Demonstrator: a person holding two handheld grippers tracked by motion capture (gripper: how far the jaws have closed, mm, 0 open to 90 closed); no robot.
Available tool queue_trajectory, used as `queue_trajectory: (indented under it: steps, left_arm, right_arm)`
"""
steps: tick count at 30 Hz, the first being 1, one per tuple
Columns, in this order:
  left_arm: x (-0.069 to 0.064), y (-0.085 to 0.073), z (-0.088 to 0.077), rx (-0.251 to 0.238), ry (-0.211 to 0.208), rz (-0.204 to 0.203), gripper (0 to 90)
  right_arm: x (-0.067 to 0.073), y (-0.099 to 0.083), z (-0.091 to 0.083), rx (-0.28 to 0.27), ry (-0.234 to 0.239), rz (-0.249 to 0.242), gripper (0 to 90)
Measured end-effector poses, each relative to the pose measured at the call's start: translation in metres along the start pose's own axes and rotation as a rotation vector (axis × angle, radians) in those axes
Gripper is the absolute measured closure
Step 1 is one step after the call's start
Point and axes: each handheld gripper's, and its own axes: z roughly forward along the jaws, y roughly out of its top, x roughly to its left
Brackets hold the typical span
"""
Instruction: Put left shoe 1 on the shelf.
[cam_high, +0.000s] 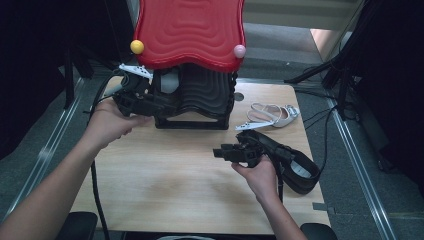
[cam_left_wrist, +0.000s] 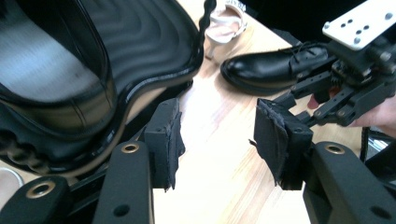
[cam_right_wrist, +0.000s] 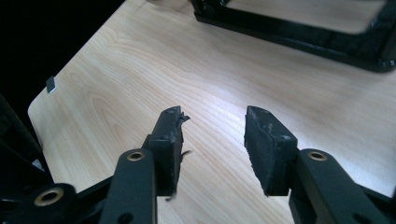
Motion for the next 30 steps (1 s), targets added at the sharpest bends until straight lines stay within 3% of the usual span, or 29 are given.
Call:
queue_trajectory:
  steps: [2, 5, 7, 11, 15, 19, 27, 30]
  left_arm:
    - [0.000, -0.005, 0.003, 0.001, -0.002, -0.005, 51.3]
    - [0.001, -0.015, 0.009, 0.000, -0.013, -0.017, 51.1]
    - [0.002, -0.022, 0.012, 0.004, -0.013, -0.021, 51.2]
    - [0.004, -0.037, 0.021, 0.005, -0.029, -0.047, 51.0]
    - [0.007, -0.051, 0.029, 0.017, -0.027, -0.067, 51.1]
    - [0.009, -0.065, 0.038, 0.029, -0.015, -0.083, 51.1]
    - [0.007, -0.089, 0.051, 0.031, -0.033, -0.097, 51.2]
    - [0.005, -0.096, 0.056, 0.038, -0.037, -0.092, 51.2]
  right_arm:
    - [-0.002, -0.002, -0.001, 0.008, -0.003, -0.013, 54.4]
    - [-0.003, -0.004, -0.003, -0.003, -0.044, -0.035, 46.6]
    - [-0.003, -0.005, -0.005, 0.001, -0.058, -0.043, 46.7]
    - [-0.007, -0.009, -0.010, 0.008, -0.026, -0.033, 45.1]
    - [-0.011, -0.013, -0.015, 0.011, -0.007, -0.036, 53.6]
    - [-0.013, -0.016, -0.022, 0.012, 0.001, -0.038, 54.7]
    - [-0.025, -0.029, -0.049, 0.004, -0.050, -0.077, 55.8]
    - [-0.030, -0.036, -0.060, 0.003, -0.089, -0.069, 56.8]
